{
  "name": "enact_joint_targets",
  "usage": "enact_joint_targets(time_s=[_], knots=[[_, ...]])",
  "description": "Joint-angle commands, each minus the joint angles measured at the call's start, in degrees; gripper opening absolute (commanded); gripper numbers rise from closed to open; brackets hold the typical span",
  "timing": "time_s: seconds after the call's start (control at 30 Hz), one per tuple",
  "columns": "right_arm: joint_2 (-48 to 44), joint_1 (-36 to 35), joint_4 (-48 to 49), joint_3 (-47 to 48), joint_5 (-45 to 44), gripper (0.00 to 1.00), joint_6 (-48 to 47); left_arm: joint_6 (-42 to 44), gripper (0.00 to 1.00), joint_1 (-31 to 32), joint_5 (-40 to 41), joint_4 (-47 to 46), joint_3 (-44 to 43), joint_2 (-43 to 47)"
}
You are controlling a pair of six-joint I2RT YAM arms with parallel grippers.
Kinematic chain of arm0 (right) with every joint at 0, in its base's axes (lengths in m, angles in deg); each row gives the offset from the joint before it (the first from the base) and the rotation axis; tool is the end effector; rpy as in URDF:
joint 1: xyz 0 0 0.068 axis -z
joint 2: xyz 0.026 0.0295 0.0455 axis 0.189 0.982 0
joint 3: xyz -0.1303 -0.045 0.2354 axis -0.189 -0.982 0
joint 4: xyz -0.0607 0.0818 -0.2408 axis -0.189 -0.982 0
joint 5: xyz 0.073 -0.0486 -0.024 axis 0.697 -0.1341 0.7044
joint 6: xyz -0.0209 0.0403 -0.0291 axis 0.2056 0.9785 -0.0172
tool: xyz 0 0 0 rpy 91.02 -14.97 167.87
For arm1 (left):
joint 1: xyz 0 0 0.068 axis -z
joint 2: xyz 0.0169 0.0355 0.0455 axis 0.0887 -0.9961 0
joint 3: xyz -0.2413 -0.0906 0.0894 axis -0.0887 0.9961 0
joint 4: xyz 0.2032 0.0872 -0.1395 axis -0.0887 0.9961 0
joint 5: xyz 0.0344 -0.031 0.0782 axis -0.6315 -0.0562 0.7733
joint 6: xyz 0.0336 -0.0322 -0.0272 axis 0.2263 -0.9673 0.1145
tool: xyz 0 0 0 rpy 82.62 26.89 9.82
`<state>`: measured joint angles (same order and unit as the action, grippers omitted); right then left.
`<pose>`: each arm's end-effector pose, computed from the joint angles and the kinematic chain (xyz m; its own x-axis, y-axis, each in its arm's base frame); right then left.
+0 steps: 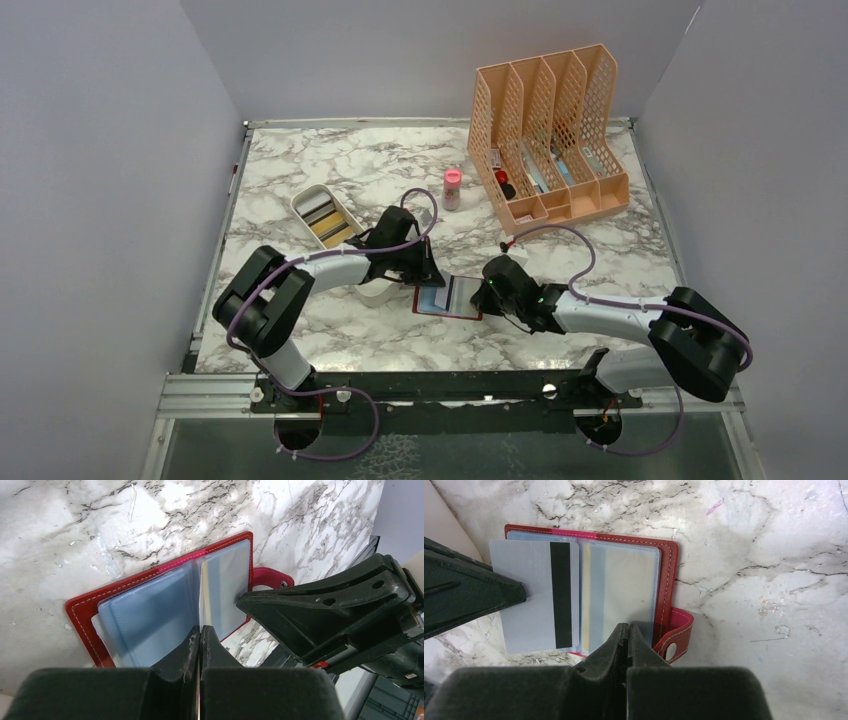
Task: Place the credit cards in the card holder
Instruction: Insert the credit card into the card holder.
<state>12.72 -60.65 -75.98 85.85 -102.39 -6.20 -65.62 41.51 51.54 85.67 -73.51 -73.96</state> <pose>0.1593 0.1751 0.1469 -0.7992 0.2652 -0.5394 0.0074 0.9017 0.4324 0.2463 -0.2027 0.1590 -0.9584 -0.0208 -0.2848 0.1966 0.6753 -0.7109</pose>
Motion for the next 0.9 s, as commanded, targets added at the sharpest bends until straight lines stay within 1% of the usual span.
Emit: enact_joint_targets(time_s=[0.0, 0.1, 0.27, 0.4, 0.57, 0.87], knots=[[1.84, 0.36, -7.79, -2.46, -2.42, 0.03, -0.34, -0.80, 0.00, -0.30, -0.62, 0.34, -1.42, 2.44], [1.52, 0.36, -7.15, -3.01, -2.24, 0.03, -0.26, -1.20, 0.00, -0.26, -1.26, -0.73, -1.15, 2.32], [1.55, 0.38, -7.02, -3.00, -2.05, 0.03, -0.56, -4.25, 0.00, -0.30, -3.08, -4.44, 0.03, 2.26], [1.08, 0.36, -7.13, -3.07, -2.10, 0.03, -0.51, -4.54, 0.00, -0.30, -1.83, -4.56, 0.51, 2.11], [0.16, 0.36, -7.73, -2.77, -2.13, 0.03, -0.56, -2.65, 0.00, -0.28, 1.65, -2.11, 0.21, 2.13], [-0.84, 0.36, -7.44, -3.19, -2.00, 0.03, -0.69, -2.89, 0.00, -0.30, 1.23, -4.11, 1.01, 0.49]])
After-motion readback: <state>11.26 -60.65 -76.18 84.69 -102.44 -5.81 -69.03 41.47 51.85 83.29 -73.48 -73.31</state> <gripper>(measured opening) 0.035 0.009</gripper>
